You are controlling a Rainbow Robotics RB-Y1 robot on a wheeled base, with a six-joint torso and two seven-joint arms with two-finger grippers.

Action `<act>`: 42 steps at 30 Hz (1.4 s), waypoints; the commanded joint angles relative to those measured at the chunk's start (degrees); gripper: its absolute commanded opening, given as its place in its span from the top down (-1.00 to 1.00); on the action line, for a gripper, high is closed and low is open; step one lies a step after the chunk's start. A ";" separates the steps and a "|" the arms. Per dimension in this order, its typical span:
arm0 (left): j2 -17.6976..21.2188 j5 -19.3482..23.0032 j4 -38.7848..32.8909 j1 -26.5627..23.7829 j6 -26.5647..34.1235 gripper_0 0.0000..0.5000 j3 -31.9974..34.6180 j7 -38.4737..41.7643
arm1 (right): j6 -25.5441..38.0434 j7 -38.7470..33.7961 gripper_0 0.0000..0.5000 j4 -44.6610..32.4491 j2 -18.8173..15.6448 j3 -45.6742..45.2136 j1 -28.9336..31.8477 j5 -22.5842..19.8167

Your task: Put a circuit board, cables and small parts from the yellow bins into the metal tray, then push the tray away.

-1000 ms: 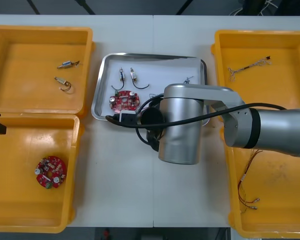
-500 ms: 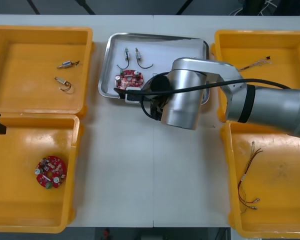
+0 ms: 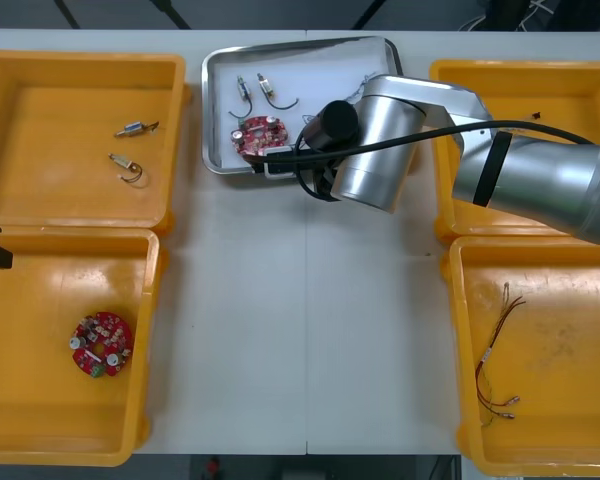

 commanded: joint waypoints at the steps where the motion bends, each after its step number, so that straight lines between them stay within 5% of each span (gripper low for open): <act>1: 2.88 0.33 0.03 0.79 -0.36 -1.00 1.33 -0.49 | -3.28 1.83 1.00 3.27 1.95 0.03 -4.70 -0.43; 14: 2.88 0.33 0.03 0.79 -0.36 -1.00 1.33 -0.49 | -8.46 1.48 1.00 12.76 5.29 -0.05 -6.90 -0.52; 20: 2.88 0.33 0.03 0.79 -0.36 -1.00 1.33 -0.49 | -8.38 0.42 1.00 16.02 5.99 -0.05 -8.04 -7.37; 29: 2.88 0.33 0.03 0.79 -0.36 -1.00 1.33 -0.49 | -8.29 0.25 1.00 16.19 6.17 0.03 -8.13 -8.16; 32: 2.88 0.33 0.03 0.79 -0.36 -1.00 1.33 -0.49 | -8.20 0.95 0.05 16.19 6.17 0.03 -8.13 -8.16; 34: 2.88 0.33 0.03 0.79 -0.36 -1.00 1.33 -0.49 | -7.41 1.21 -0.10 15.93 6.17 0.03 -8.22 -8.16; 35: 2.88 0.33 0.03 0.79 -0.36 -1.00 1.33 -0.49 | -6.62 1.39 -0.56 15.75 6.17 0.03 -8.39 -8.07; 36: 2.88 0.33 0.03 0.79 -0.36 -1.00 1.33 -0.49 | -6.62 1.39 -0.56 15.75 6.17 0.03 -8.39 -8.07; 38: 2.88 0.33 0.03 0.79 -0.36 -1.00 1.33 -0.49 | -3.19 1.74 -0.95 14.52 6.08 -0.05 -9.27 -8.16; 42: 2.88 0.33 0.03 0.79 -0.36 -1.00 1.33 -0.49 | 2.17 1.74 -1.00 12.24 5.55 -1.72 -10.50 -8.78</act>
